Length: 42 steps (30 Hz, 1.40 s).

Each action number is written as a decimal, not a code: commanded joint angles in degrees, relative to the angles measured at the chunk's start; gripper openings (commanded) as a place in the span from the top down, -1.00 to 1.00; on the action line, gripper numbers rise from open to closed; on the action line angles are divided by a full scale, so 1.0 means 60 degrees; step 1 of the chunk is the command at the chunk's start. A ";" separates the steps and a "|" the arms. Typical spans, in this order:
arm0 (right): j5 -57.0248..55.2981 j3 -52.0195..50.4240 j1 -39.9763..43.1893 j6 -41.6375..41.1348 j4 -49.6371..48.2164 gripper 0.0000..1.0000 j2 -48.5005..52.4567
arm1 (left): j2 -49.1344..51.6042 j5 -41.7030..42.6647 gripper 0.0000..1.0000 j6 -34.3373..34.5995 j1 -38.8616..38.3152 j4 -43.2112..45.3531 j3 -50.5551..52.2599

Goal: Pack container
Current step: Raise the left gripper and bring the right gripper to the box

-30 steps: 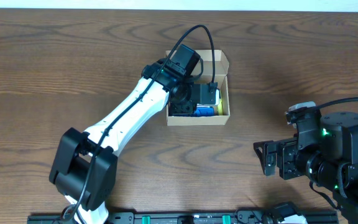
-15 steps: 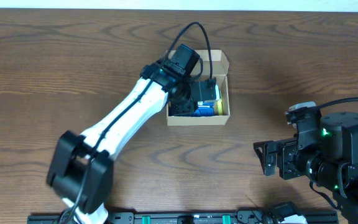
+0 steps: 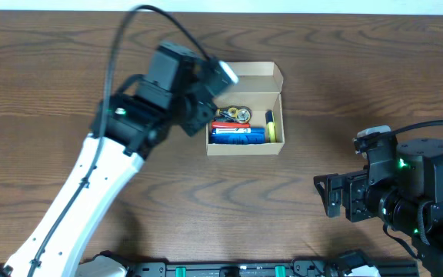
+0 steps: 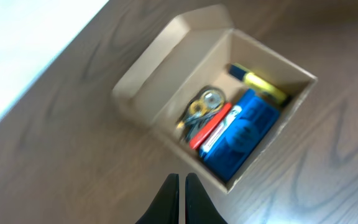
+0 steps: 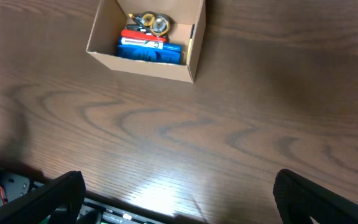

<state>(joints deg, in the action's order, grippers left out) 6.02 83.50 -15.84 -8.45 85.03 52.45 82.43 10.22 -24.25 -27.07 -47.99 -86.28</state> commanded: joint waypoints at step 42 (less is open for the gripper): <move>-0.1963 -0.2856 0.0306 -0.2914 -0.5490 0.97 0.4838 | 0.1045 0.2983 0.88 0.2368 0.4062 -0.1013 -0.0022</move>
<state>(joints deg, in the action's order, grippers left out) -4.75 66.85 -15.07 -23.88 54.28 77.93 88.09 27.27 -10.46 -3.49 -53.93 -86.28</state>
